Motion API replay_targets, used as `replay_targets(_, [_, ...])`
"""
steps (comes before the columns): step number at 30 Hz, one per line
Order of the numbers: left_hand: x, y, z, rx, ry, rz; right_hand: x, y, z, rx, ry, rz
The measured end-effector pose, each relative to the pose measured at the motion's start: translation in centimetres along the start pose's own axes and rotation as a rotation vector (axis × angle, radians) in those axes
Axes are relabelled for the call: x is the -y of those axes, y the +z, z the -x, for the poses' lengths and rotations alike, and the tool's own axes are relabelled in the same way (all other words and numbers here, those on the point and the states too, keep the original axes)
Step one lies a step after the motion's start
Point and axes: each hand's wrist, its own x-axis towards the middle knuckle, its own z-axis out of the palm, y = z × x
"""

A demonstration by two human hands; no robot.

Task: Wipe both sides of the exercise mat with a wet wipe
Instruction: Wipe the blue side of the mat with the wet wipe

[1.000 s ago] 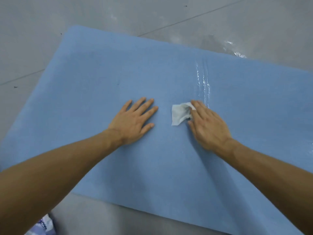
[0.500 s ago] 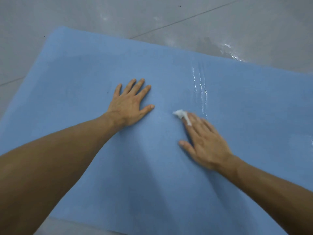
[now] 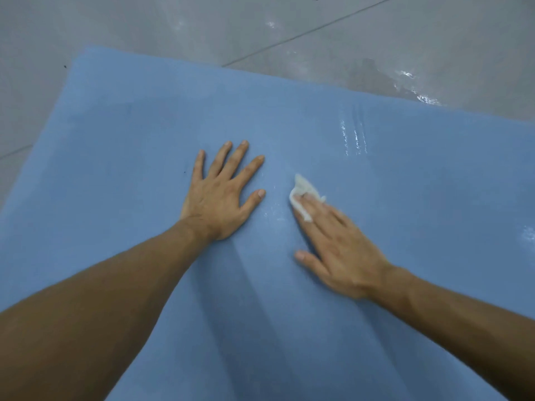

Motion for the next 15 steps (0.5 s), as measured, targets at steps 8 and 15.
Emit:
replay_targets(8, [0.1,0.1,-0.1,-0.006,-0.008,-0.019,-6.9,-2.0,-3.7,-0.008,0.088,0.073])
replay_targets(15, [0.2,0.0,0.0,-0.011,-0.002,-0.027,-13.5,-4.3,-9.7,-0.074,0.391,-0.002])
